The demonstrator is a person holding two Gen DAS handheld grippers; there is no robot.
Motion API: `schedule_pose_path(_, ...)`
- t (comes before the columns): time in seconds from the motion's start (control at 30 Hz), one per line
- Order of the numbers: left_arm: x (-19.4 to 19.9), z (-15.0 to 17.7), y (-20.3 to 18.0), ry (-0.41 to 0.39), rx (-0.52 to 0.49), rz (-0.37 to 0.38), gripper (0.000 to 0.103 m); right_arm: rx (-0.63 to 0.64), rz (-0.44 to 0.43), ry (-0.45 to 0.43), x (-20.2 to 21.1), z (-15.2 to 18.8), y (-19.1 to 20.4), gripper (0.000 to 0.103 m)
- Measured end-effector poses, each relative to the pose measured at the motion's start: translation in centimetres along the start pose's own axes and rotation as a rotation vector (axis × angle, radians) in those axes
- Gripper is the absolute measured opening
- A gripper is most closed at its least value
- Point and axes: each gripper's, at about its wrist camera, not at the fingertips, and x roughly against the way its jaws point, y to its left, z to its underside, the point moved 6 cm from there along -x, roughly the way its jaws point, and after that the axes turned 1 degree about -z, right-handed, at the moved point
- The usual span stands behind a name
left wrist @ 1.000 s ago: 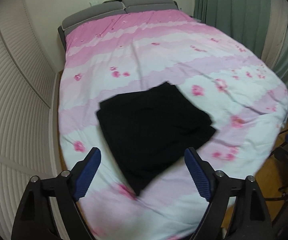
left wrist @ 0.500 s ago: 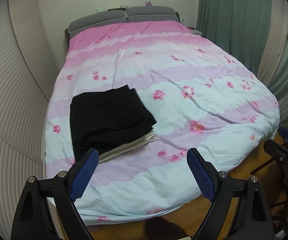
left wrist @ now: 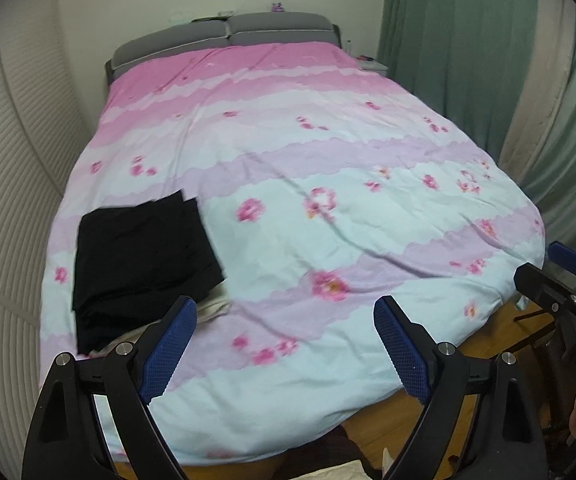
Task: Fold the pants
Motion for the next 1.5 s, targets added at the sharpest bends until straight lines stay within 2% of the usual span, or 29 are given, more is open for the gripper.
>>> schedule_pose_path(0.1,-0.2,-1.2,-2.2,-0.006,-0.003,0.008,0.091,0.001,-0.007,0.007,-0.2,-1.1,-2.3,0.088)
schedule_pose_path(0.27,0.2,-2.7,-5.2,-0.036,0.006,-0.025,0.091,0.017,-0.013,0.002,0.2,-2.7,-5.3,0.088)
schedule_pose_path(0.33,0.5,-3.1,-6.6,-0.049,0.039,-0.043,0.091,0.027,-0.021,-0.001,0.4,-3.2,-6.7,0.088)
schedule_pose_path(0.57,2.4,-2.5,-11.8,-0.076,0.151,-0.108,0.091,0.097,-0.084,-0.027,2.0,-4.1,-11.3,0.088)
schedule_pose_path(0.67,3.3,-2.1,-13.9,-0.095,0.186,-0.142,0.091,0.111,-0.139,-0.029,2.9,-4.2,-13.5,0.088)
schedule_pose_path(0.83,4.8,-1.5,-16.8,-0.127,0.228,-0.18,0.091,0.143,-0.18,-0.041,4.1,-3.9,-16.4,0.088)
schedule_pose_path(1.17,6.2,-1.3,-21.6,-0.16,0.216,-0.183,0.091,0.149,-0.19,-0.036,5.9,-2.3,-21.1,0.088)
schedule_pose_path(1.37,6.5,-1.9,-23.8,-0.169,0.188,-0.177,0.091,0.133,-0.165,-0.076,7.2,-2.6,-23.4,0.088)
schedule_pose_path(1.5,6.5,-2.2,-24.9,-0.166,0.194,-0.135,0.091,0.124,-0.155,-0.1,7.9,-2.9,-24.6,0.088)
